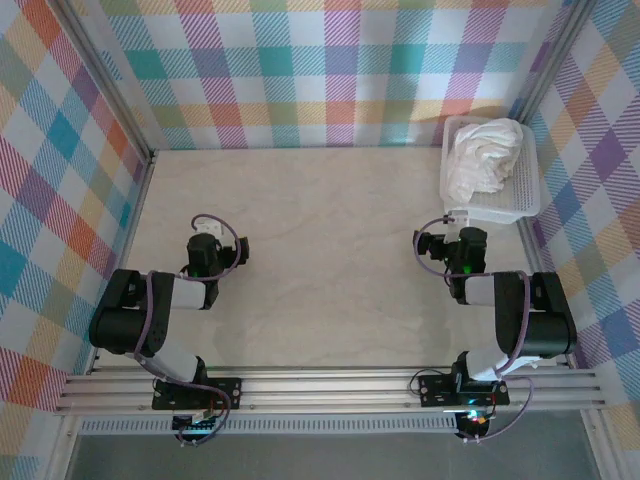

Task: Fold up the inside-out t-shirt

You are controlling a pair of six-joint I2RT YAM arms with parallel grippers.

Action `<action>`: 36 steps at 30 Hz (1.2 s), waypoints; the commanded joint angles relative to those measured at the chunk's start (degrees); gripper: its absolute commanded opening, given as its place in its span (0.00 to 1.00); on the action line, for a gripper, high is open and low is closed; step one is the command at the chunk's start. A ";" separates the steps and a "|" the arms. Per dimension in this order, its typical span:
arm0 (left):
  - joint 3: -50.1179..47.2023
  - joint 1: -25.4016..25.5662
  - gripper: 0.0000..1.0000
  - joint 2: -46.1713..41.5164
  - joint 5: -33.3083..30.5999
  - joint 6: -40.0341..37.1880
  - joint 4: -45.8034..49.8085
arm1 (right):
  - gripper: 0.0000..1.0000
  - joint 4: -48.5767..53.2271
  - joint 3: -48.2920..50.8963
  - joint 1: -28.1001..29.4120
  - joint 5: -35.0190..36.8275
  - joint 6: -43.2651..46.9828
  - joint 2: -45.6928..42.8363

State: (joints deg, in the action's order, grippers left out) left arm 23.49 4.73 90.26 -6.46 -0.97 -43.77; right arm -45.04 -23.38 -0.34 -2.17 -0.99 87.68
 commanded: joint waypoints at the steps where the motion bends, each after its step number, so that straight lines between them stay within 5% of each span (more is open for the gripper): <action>1: 0.77 -0.69 1.00 -0.56 0.72 -0.74 -2.20 | 1.00 -2.23 -0.35 0.12 -1.09 0.64 0.33; 23: 0.33 -1.06 1.00 -0.84 3.34 -1.37 -2.91 | 1.00 -0.18 0.55 0.11 1.30 -0.38 -4.53; 25: -0.42 -1.04 1.00 -3.43 4.07 -1.71 -2.35 | 1.00 10.45 -1.75 0.34 5.23 -2.79 -10.90; 27: 0.81 -0.57 1.00 -11.78 3.78 -1.44 7.63 | 1.00 31.66 -9.02 0.34 13.05 -14.98 -19.56; 30: 3.62 1.11 1.00 -25.11 2.46 1.35 20.60 | 1.00 46.86 -17.02 0.34 10.04 -23.30 -25.16; 36: 17.30 6.24 1.00 -38.58 13.35 8.54 43.72 | 1.00 63.84 -45.24 -0.50 2.30 -25.15 -7.74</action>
State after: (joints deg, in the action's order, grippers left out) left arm 35.97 8.32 53.76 -0.01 3.68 -14.48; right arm 3.42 -59.20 -0.40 3.57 -22.39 70.57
